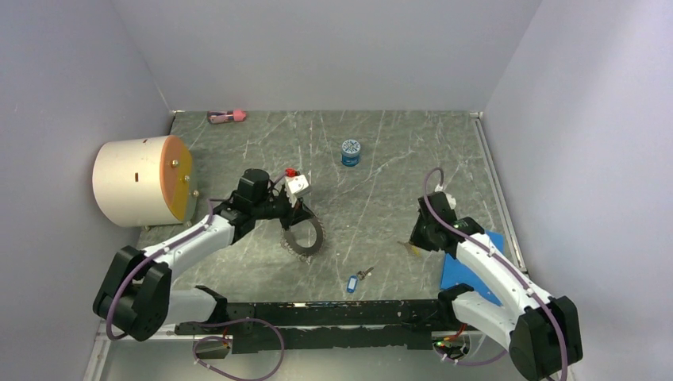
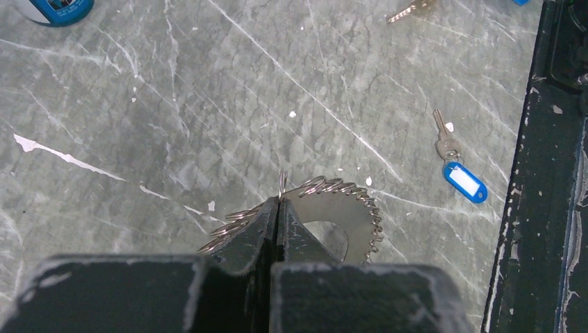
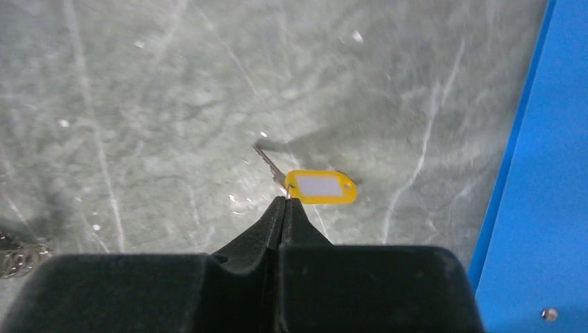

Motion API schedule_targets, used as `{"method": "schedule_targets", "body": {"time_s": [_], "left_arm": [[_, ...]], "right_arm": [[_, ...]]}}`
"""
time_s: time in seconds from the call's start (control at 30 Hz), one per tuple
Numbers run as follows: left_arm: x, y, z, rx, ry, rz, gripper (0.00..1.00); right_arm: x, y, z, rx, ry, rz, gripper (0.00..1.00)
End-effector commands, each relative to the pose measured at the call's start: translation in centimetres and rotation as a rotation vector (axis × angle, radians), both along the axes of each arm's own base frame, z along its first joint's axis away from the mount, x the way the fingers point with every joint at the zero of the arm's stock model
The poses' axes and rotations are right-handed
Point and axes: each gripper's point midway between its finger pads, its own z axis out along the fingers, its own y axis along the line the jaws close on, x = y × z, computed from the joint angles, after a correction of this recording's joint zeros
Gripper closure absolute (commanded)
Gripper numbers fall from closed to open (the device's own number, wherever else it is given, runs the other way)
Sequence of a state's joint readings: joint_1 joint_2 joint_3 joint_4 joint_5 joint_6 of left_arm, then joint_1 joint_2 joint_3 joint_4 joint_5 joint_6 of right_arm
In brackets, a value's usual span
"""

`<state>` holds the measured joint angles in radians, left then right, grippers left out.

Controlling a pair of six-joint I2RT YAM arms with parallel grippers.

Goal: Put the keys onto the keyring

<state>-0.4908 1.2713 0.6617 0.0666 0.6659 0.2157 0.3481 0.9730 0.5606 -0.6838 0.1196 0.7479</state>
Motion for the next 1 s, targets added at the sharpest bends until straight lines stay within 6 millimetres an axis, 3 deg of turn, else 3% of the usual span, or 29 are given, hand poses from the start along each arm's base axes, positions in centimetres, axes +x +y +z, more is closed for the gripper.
{"method": "schedule_targets", "body": {"time_s": [0.0, 0.3, 0.4, 0.67, 0.97], "left_arm": [[-0.2, -0.7, 2.9, -0.072, -0.100, -0.040, 0.97], [-0.5, -0.7, 3.9, -0.090, -0.128, -0.052, 0.97], [-0.3, -0.6, 4.3, -0.092, -0.133, -0.037, 0.97], [-0.5, -0.7, 5.0, -0.111, -0.148, -0.044, 0.97], [-0.6, -0.9, 5.4, -0.123, -0.154, -0.060, 0.97]], "right_arm": [[4.3, 1.5, 4.7, -0.001, -0.246, 0.186, 1.00], [7.7, 3.0, 10.5, -0.064, -0.531, 0.435, 1.00], [8.1, 4.8, 12.6, -0.001, -0.585, 0.498, 1.00], [8.6, 9.0, 14.8, 0.142, -0.656, 0.697, 1.00], [10.1, 8.7, 15.0, 0.139, -0.692, 0.615, 1.00]]}}
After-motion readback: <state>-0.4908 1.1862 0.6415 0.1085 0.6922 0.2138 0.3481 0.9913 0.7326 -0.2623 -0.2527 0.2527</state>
